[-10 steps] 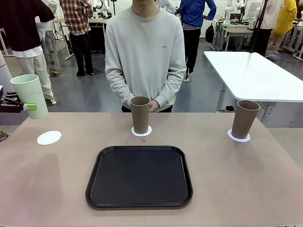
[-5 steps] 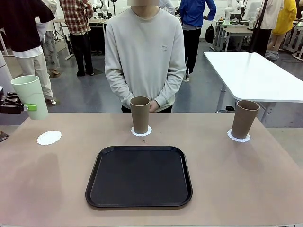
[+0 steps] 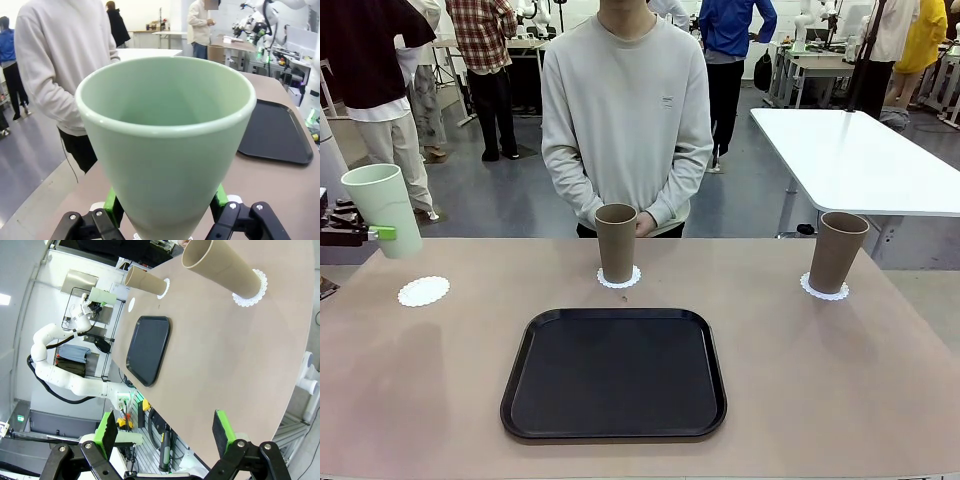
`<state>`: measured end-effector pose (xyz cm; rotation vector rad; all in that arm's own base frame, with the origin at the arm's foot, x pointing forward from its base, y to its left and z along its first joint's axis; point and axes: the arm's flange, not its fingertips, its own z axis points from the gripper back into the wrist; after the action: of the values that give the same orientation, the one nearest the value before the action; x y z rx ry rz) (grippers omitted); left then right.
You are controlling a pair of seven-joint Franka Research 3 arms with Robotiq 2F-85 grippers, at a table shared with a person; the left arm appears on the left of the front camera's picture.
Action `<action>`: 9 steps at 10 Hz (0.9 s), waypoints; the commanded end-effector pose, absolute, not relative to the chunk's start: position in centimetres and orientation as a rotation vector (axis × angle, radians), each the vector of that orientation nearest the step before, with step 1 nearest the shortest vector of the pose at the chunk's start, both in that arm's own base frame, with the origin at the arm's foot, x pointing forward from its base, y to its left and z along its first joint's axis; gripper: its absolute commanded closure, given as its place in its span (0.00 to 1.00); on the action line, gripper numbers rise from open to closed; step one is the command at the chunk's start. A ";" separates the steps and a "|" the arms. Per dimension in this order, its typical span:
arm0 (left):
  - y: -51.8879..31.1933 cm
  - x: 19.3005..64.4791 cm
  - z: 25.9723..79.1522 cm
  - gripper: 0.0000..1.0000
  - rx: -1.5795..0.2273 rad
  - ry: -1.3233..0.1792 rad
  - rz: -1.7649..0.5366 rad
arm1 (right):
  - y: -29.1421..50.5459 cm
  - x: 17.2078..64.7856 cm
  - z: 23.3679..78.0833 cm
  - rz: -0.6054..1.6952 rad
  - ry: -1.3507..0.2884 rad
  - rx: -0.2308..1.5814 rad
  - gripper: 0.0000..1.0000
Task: Place coasters on the table and set cups on them.
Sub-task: Take one Reusable plastic cup from the Flat Tray and place it on a coaster set by the human.
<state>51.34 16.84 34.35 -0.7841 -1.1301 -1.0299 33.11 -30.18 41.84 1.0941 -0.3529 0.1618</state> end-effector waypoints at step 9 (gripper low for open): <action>15.8 52.7 28.1 0.17 -0.804 -1.058 -1.142 | -30.1 33.1 41.9 0.162 -0.356 1.094 0.00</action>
<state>52.34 15.55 28.59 -0.8201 -1.0559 -1.0996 33.11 -30.18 41.84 1.0941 -0.3529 0.1619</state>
